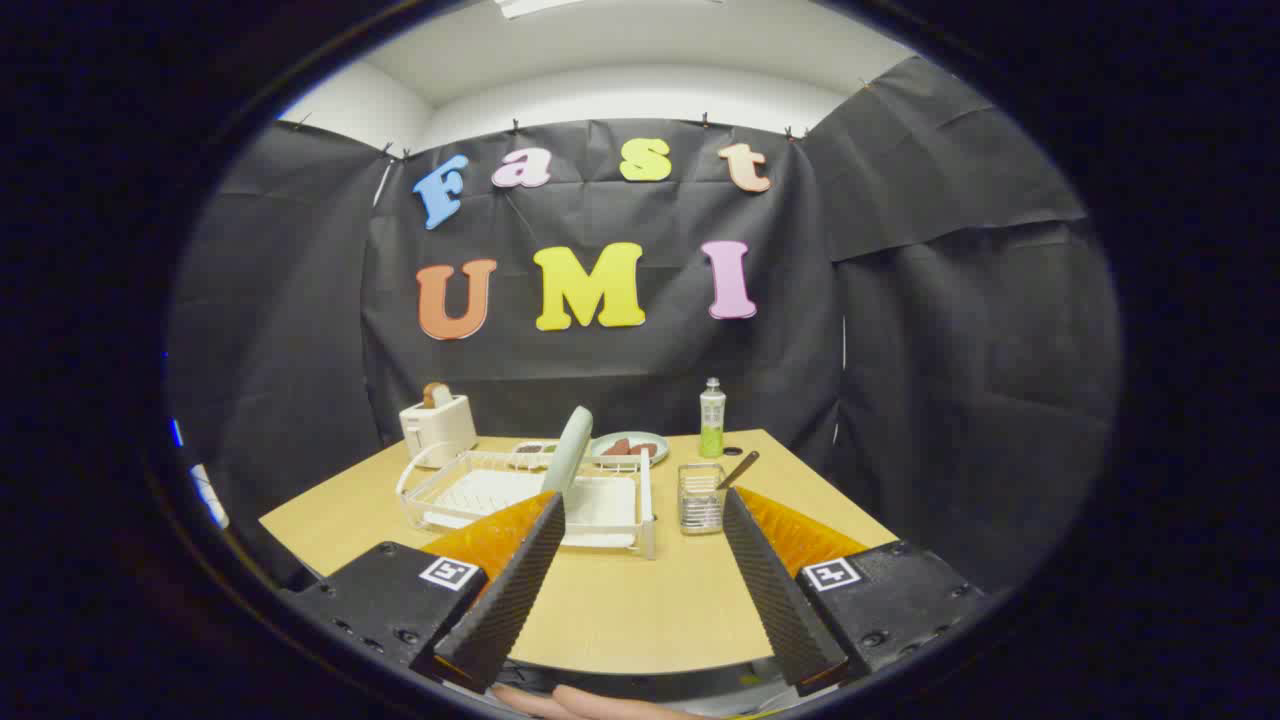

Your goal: Take the plate from the dish rack, then take the spoon from the basket and place it into the plate.

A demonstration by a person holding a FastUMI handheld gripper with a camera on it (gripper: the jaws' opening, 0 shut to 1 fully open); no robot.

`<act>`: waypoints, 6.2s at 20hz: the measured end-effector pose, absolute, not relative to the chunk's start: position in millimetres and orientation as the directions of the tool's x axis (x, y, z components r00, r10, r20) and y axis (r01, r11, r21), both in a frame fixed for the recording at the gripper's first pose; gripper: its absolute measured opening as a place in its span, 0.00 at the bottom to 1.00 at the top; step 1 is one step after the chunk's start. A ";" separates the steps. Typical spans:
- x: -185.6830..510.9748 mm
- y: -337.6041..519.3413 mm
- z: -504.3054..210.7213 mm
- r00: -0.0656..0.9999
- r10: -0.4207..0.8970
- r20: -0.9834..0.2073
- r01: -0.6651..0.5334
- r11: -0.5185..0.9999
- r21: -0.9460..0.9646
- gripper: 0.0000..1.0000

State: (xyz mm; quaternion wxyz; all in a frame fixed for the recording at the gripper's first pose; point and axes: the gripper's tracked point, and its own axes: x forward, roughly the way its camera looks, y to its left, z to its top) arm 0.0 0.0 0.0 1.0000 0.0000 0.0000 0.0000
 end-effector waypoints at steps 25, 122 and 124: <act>38.2 11.5 13.3 1.000 0.021 -0.001 -0.021 0.999 -0.036 1.00; 158.7 34.0 -165.0 0.680 0.068 -0.730 0.065 0.986 0.153 0.13; 156.9 30.9 -157.0 0.693 0.067 -0.717 0.071 0.984 0.160 0.14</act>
